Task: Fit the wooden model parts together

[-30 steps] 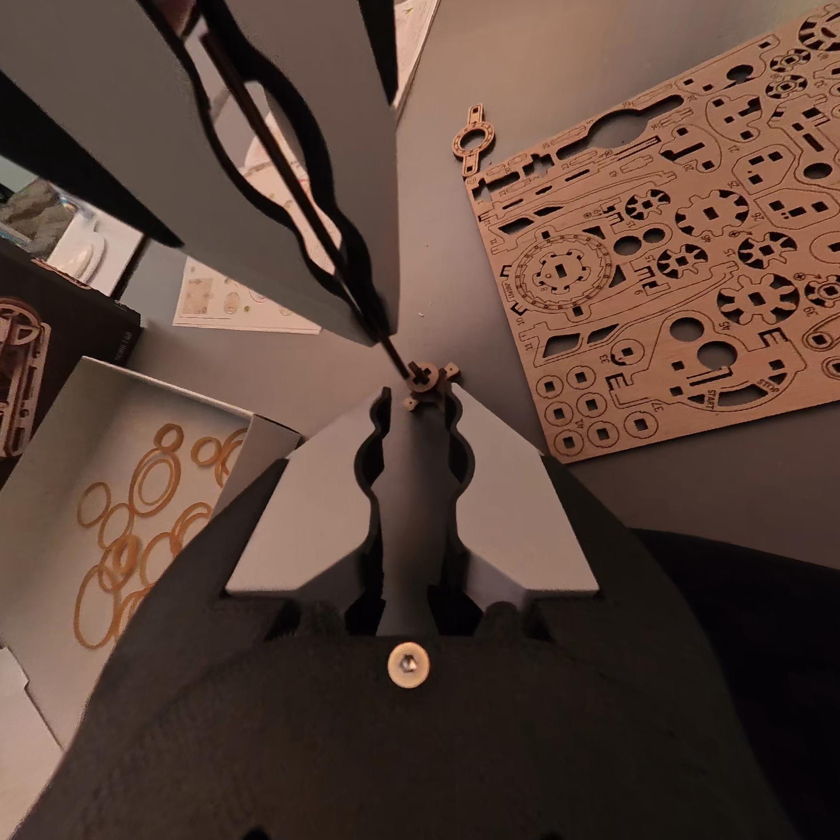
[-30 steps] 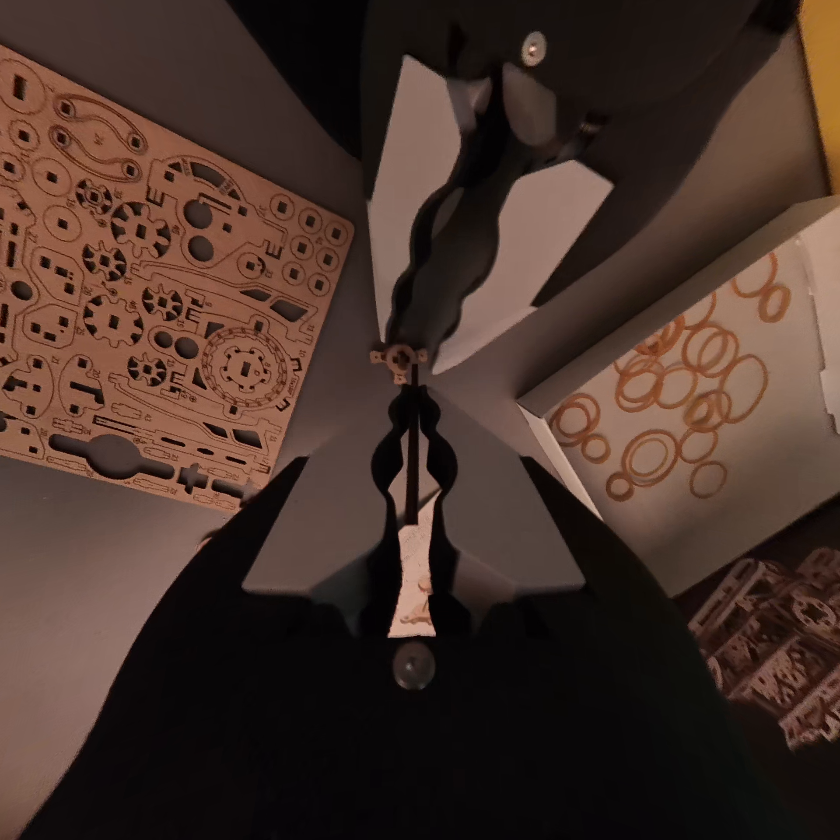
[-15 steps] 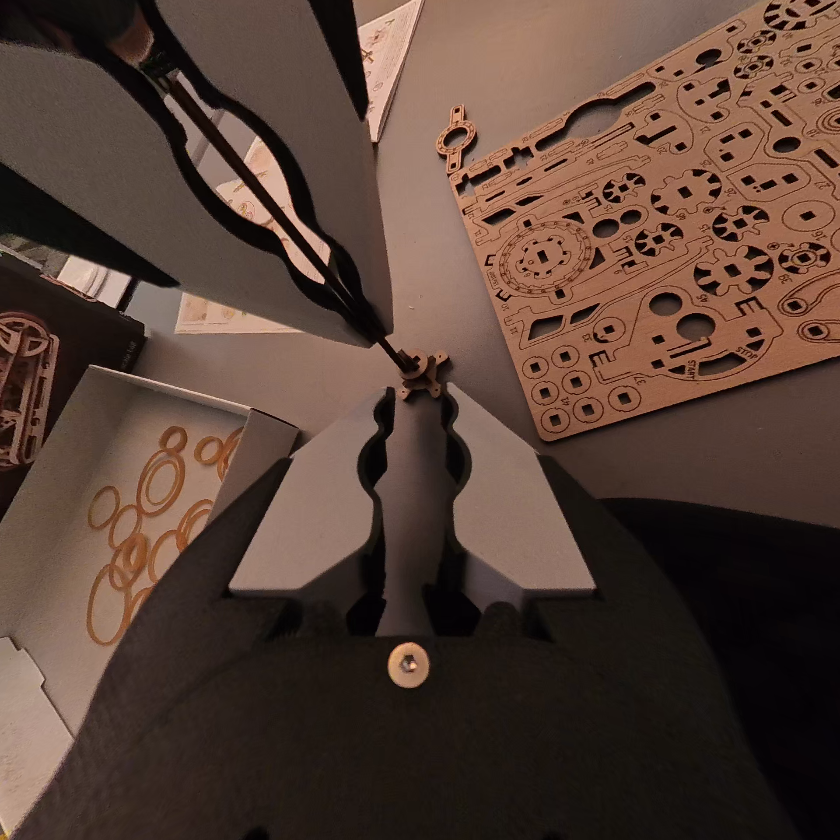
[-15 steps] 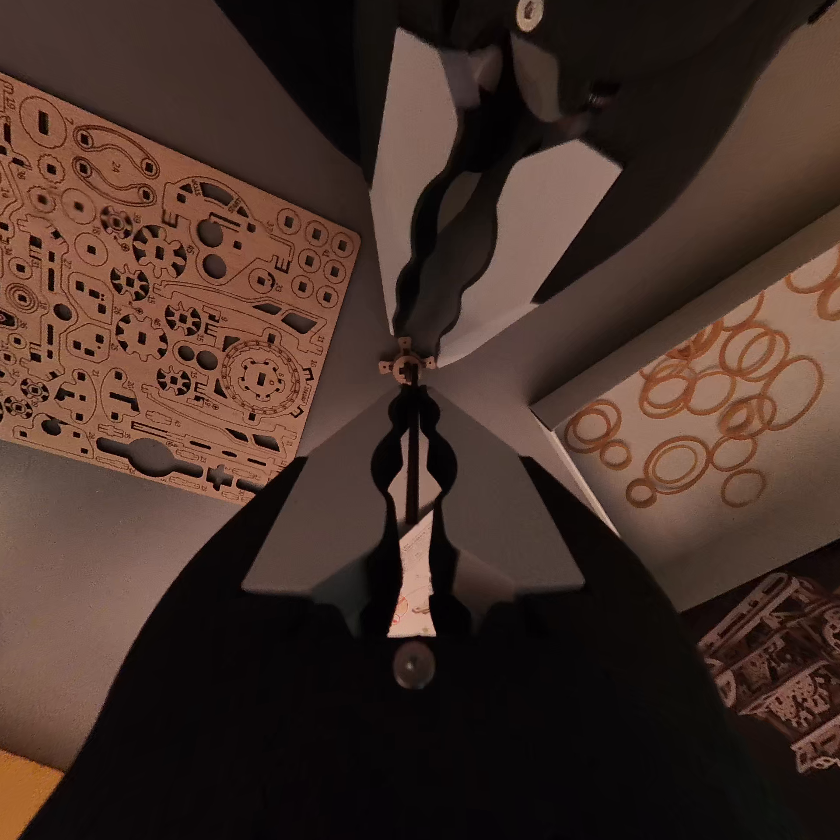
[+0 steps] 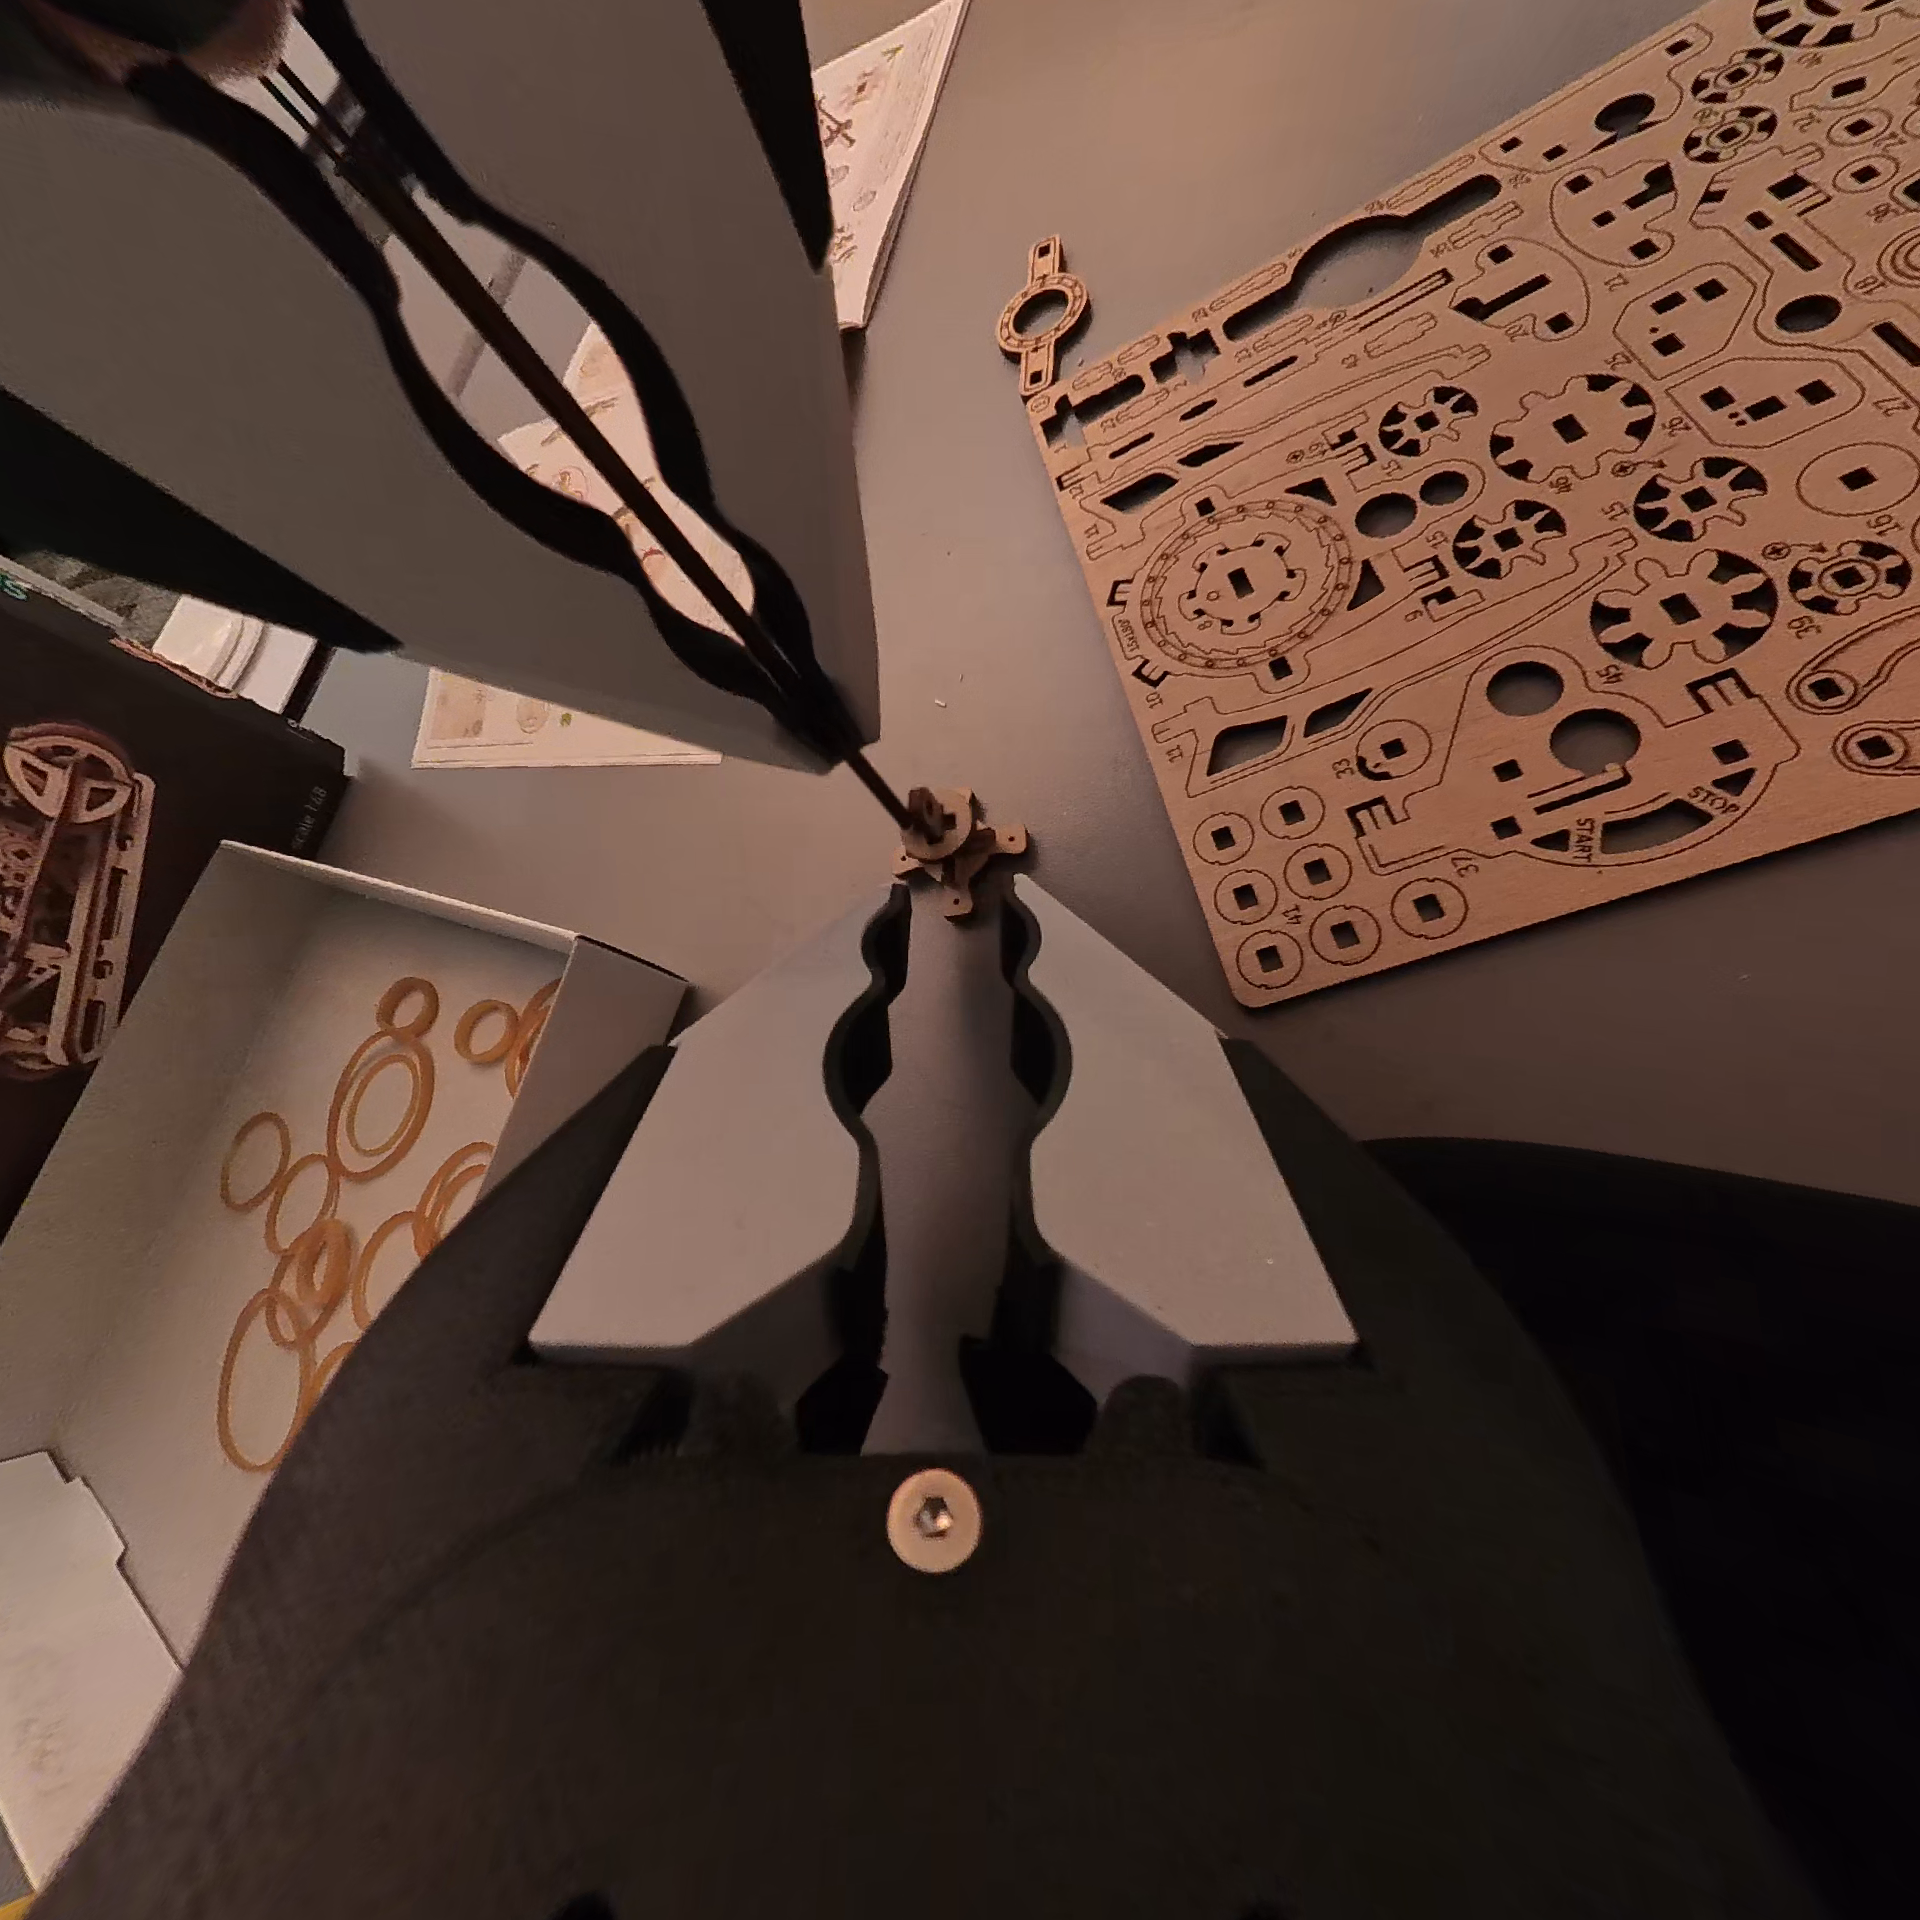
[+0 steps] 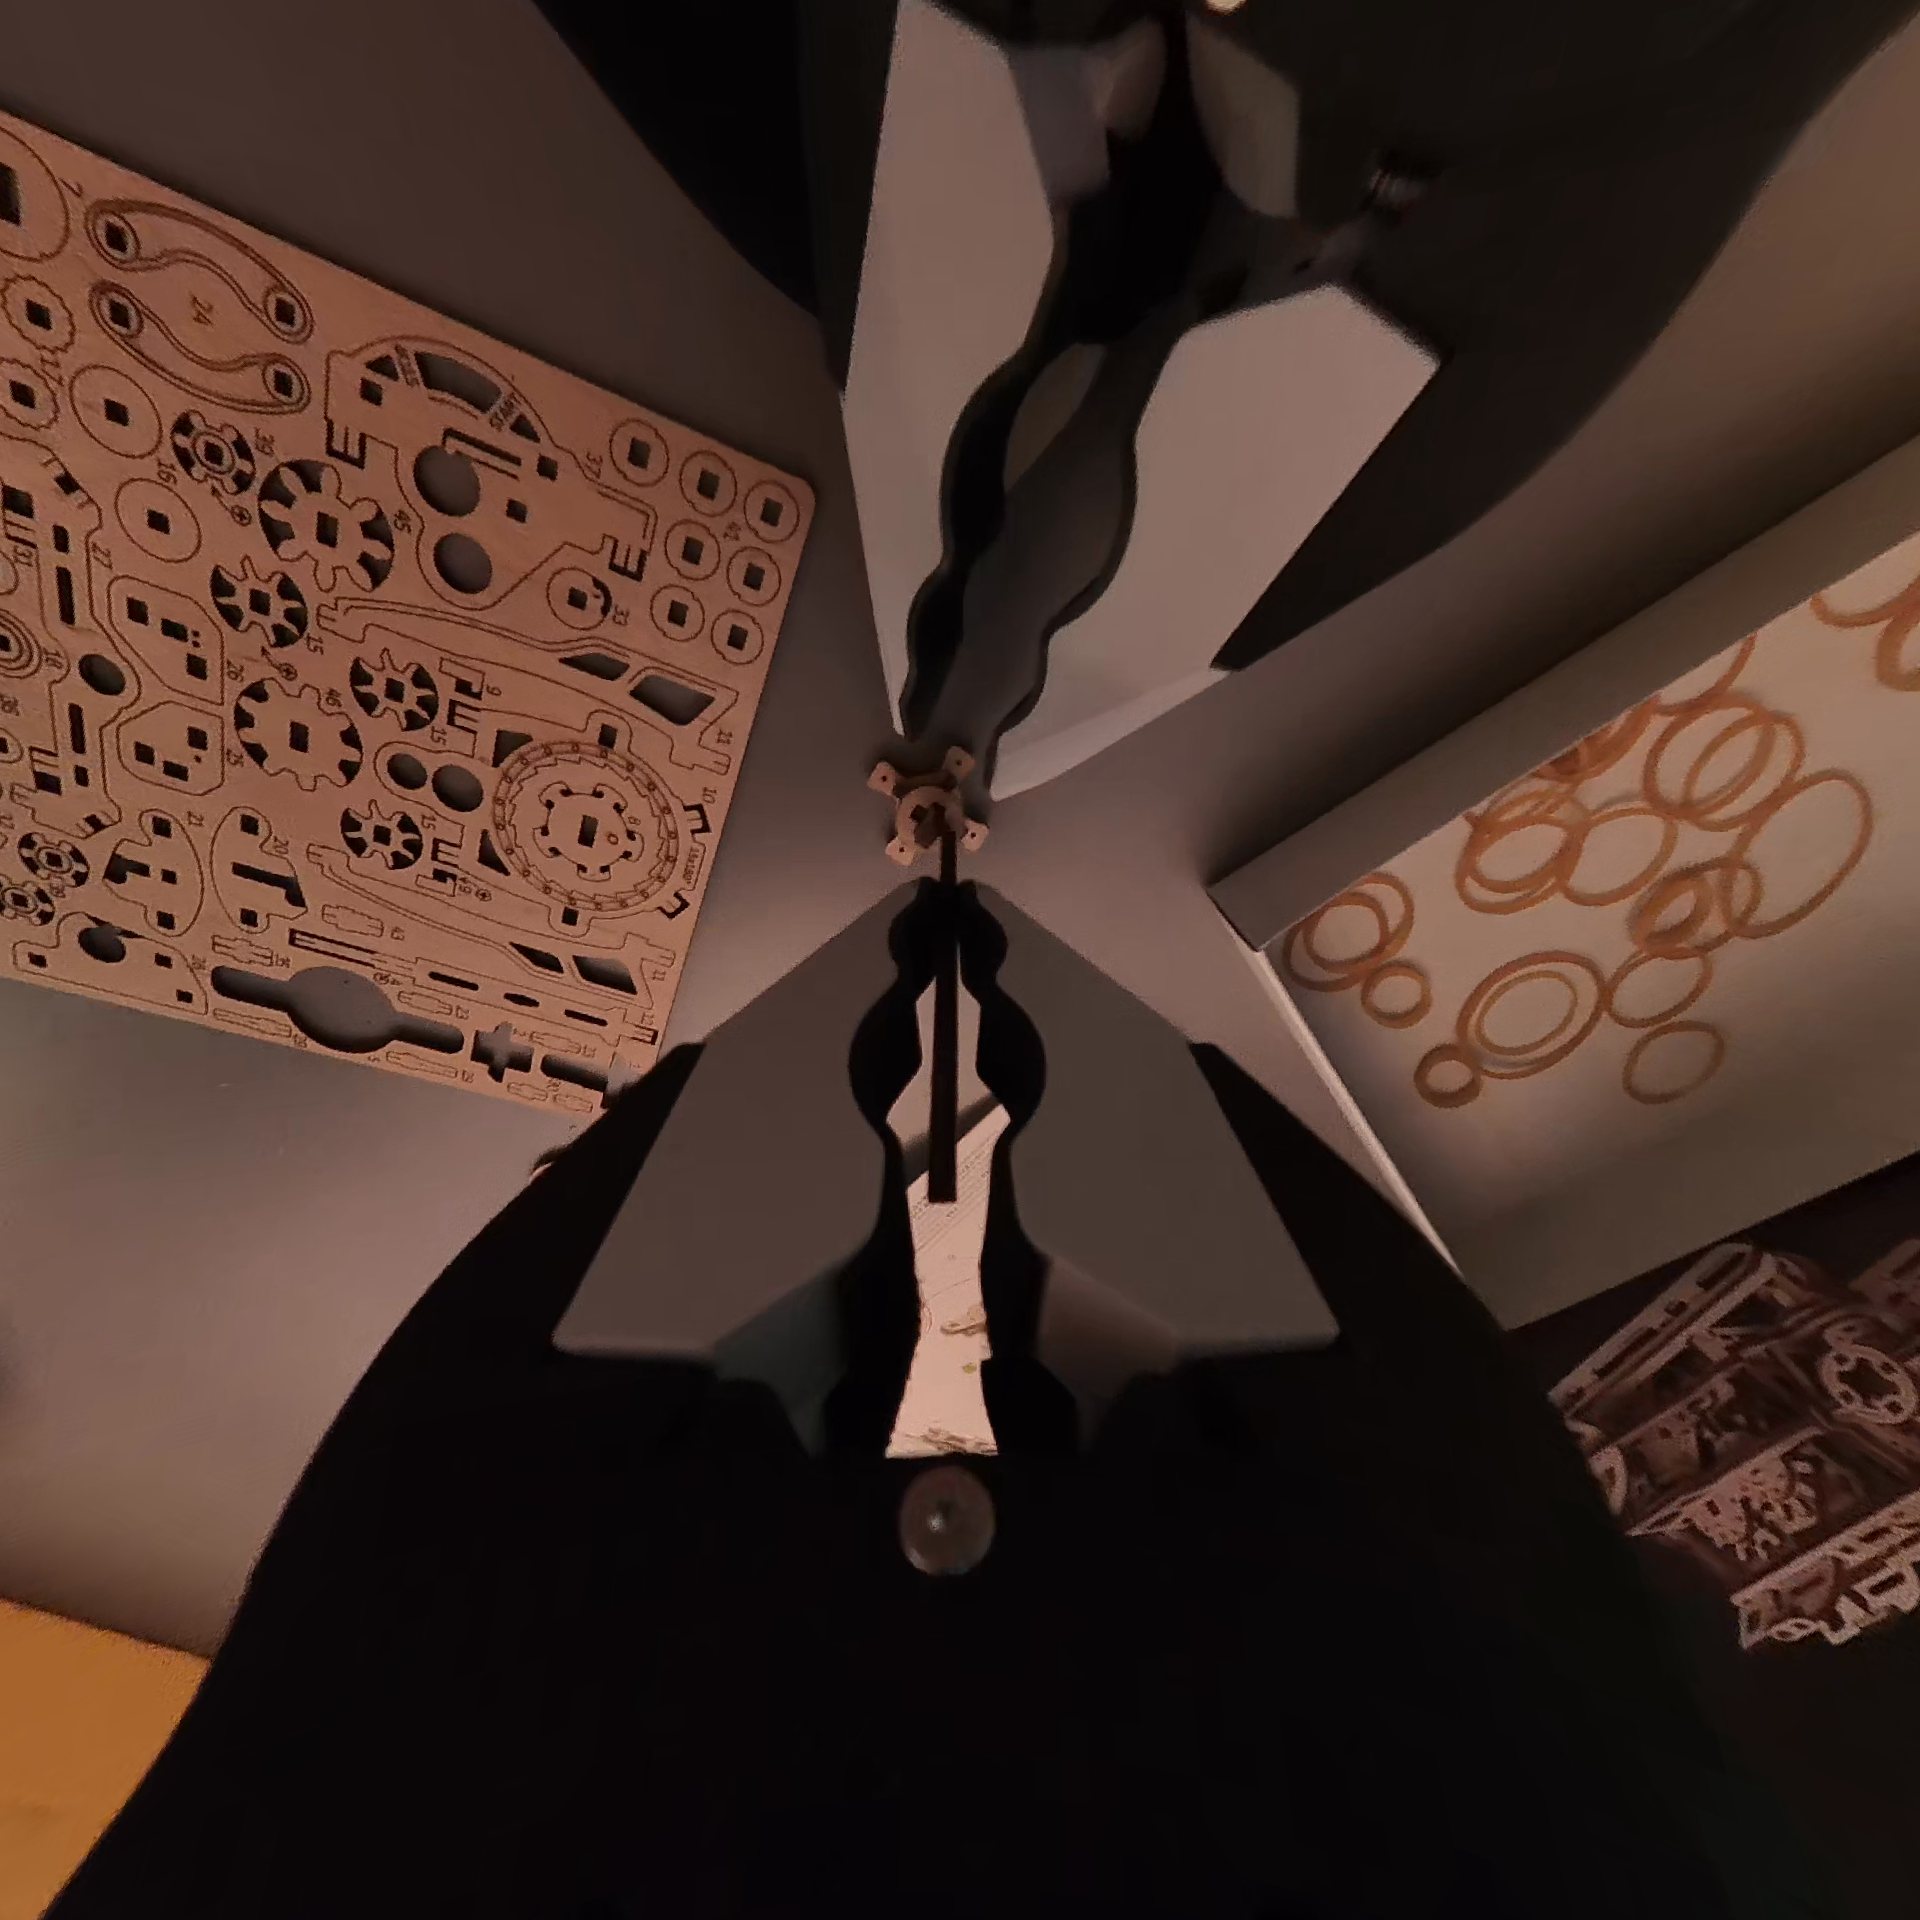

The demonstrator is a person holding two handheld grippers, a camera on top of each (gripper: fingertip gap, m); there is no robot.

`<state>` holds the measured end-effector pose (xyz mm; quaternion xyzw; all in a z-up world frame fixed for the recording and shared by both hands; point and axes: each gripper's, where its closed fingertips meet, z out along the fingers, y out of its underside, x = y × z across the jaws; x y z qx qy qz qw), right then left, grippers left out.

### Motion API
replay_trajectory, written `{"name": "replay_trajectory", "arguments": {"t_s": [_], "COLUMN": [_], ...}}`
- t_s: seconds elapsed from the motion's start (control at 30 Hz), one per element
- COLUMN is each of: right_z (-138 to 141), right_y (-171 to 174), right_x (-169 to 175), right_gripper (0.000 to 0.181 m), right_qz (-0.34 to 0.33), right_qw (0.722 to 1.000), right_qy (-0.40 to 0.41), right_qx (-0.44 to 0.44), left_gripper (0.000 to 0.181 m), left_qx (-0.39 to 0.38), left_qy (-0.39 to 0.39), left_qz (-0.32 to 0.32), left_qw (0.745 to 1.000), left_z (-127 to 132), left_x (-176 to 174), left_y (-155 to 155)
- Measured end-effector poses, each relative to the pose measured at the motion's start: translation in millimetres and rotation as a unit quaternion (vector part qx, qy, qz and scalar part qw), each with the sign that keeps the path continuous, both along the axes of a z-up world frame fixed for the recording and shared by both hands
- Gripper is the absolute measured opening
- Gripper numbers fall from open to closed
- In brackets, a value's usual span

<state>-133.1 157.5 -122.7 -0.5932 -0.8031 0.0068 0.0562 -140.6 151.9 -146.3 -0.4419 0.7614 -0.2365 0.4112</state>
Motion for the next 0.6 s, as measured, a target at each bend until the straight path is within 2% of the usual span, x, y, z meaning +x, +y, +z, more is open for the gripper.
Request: {"name": "replay_trajectory", "arguments": {"t_s": [0.03,0.27,0.43,0.6], "right_z": [-1,-2,-2,-2], "right_y": [0,-1,-7,-10], "right_x": [0,-1,1,1], "right_gripper": [0.003,0.002,0.002,0.002], "right_qz": [-0.004,-0.081,-0.178,-0.272], "right_qw": [1.000,0.996,0.983,0.961], "right_qy": [-0.001,0.014,0.005,0.033], "right_qx": [-0.003,-0.034,-0.041,-0.032], "left_gripper": [0.015,0.015,0.020,0.017], "left_qx": [0.000,0.004,0.009,0.002], "left_qy": [0.000,-0.002,-0.013,-0.034], "left_qz": [0.000,0.003,0.010,0.009], "left_qw": [1.000,1.000,1.000,0.999], "left_z": [0,0,3,12], "left_x": [0,0,0,0], "left_y": [0,1,3,1]}}
